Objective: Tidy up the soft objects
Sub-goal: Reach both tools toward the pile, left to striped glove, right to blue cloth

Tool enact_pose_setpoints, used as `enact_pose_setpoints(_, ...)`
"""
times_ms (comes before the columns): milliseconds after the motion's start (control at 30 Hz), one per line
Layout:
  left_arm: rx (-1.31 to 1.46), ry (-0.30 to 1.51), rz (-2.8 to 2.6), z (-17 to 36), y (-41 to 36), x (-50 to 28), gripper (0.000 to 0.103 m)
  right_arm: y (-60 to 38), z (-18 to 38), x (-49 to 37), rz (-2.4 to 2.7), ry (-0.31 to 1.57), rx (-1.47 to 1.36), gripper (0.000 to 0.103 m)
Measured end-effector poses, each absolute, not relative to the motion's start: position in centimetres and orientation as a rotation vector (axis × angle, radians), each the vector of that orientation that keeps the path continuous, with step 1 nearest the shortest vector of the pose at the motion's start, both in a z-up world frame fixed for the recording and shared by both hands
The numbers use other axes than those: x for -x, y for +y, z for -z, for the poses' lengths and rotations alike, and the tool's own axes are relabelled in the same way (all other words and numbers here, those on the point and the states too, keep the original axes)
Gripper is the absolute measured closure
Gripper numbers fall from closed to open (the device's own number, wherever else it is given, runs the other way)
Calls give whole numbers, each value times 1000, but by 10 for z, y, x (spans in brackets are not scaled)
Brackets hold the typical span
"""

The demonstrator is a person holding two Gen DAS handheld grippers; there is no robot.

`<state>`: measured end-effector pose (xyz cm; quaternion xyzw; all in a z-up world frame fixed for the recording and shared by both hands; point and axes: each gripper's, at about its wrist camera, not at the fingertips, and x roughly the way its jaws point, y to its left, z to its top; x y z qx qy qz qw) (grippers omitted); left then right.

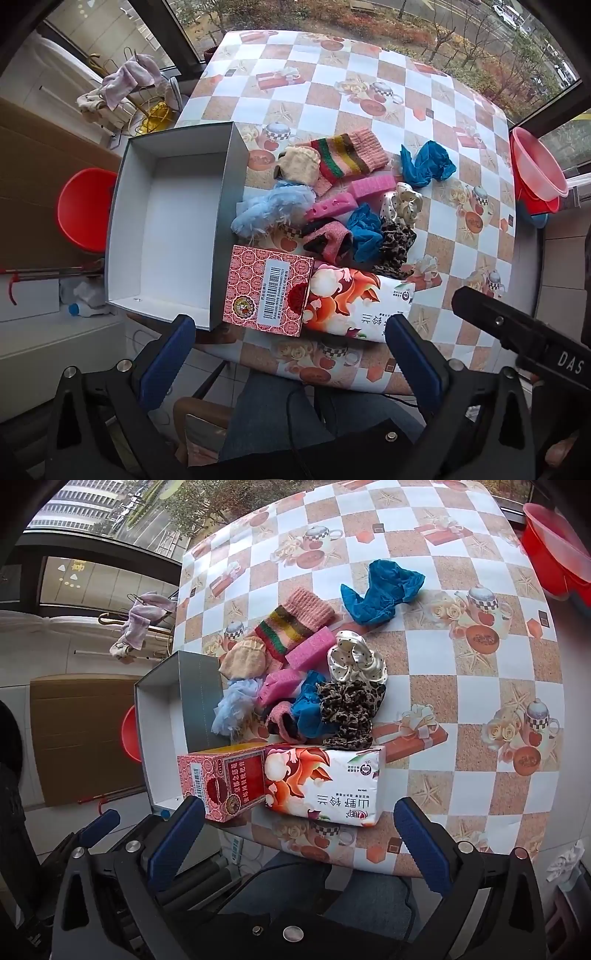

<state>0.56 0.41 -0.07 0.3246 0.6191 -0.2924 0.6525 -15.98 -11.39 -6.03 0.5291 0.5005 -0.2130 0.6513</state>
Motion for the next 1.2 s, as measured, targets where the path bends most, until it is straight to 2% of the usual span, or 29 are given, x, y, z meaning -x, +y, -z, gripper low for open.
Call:
enact_pose_setpoints(633,-872,1295,774,36,-57,-16,0,-132,95,183,645,1158,-1271,0)
enact_pose_setpoints(933,-1033,1364,873,81,-110,-39,0,-153,116,171,719,1196,-1334,0)
enact_pose_setpoints(1200,-1073,1276,934,111,-146,-68,0,-179,140,165,801,1216,-1369,0)
